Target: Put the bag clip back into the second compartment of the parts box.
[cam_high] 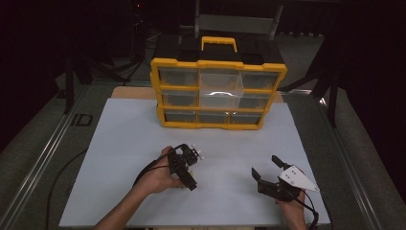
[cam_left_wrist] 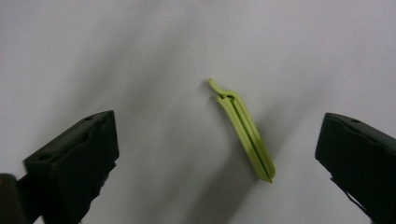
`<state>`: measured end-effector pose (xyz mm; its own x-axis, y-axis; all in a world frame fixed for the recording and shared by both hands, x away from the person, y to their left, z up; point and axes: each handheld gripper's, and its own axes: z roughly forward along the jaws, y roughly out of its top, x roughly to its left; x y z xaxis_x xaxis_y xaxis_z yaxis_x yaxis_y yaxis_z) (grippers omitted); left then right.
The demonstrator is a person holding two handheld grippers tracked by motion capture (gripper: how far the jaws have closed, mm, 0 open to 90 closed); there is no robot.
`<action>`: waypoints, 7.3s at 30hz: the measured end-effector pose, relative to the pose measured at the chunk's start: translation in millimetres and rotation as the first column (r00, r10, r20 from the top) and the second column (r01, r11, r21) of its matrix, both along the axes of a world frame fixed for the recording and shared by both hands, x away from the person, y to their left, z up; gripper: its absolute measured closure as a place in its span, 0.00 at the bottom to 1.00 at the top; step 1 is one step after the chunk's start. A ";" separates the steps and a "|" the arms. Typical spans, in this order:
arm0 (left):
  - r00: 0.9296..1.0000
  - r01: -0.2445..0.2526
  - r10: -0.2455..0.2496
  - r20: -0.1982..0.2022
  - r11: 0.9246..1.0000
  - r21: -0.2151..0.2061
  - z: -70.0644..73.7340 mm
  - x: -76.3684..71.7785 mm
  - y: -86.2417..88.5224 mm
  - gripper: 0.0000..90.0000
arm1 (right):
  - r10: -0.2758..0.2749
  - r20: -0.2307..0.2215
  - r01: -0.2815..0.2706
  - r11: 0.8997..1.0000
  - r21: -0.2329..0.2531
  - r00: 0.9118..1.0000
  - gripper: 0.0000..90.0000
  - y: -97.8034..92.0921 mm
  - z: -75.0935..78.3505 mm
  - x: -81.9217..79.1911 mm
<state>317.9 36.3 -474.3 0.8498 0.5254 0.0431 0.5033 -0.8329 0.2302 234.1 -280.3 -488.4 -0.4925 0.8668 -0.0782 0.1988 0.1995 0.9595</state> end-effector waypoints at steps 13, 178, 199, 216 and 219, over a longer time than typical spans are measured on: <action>0.996 0.026 -0.025 -0.082 1.000 0.005 -7.4 0.1 -1.6 0.35 | -0.001 -0.001 0.001 1.000 0.006 1.000 0.15 -1.2 0.0 0.3; 0.966 0.259 -0.259 0.013 0.966 -0.008 141.7 55.6 12.2 0.89 | 0.028 -0.004 -0.028 1.000 0.000 1.000 0.16 4.1 -1.9 0.4; 0.958 0.286 -0.285 0.028 0.958 -0.017 160.4 57.2 10.3 0.89 | 0.030 -0.006 -0.030 1.000 0.000 1.000 0.16 4.2 -2.0 0.5; 0.944 0.329 -0.327 0.041 0.944 -0.037 173.4 59.7 7.2 0.89 | 0.031 -0.006 -0.031 1.000 -0.003 0.999 0.16 4.4 -2.2 0.8; 0.939 0.343 -0.341 0.038 0.938 -0.056 177.5 60.7 6.5 0.89 | 0.031 -0.006 -0.031 1.000 -0.002 1.000 0.16 4.3 -2.2 0.8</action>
